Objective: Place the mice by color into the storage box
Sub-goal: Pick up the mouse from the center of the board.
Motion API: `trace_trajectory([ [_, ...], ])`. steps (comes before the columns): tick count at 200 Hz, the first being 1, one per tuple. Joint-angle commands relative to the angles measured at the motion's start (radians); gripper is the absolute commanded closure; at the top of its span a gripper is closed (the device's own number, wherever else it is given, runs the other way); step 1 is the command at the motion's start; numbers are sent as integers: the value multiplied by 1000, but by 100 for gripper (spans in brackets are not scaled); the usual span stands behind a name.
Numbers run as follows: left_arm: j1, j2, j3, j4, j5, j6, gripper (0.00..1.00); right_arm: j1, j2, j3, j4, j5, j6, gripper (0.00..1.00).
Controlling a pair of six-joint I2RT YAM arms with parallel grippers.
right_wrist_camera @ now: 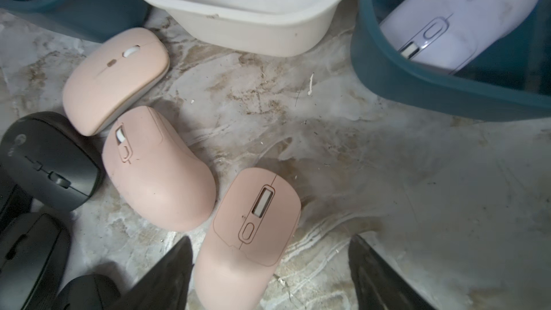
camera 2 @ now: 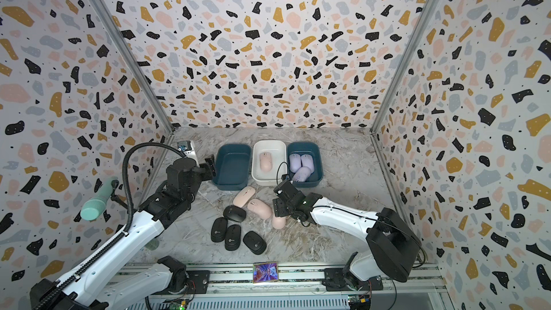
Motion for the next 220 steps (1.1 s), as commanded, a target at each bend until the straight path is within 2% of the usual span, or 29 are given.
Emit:
trace_trajectory([
  [1, -6, 14, -5, 49, 4, 2, 27, 15, 32, 26, -19, 4, 31, 17],
  [98, -6, 4, -15, 43, 2, 1, 27, 42, 169, 89, -7, -2, 19, 17],
  [220, -5, 13, -12, 43, 9, -2, 27, 54, 123, 20, -61, 15, 49, 18],
])
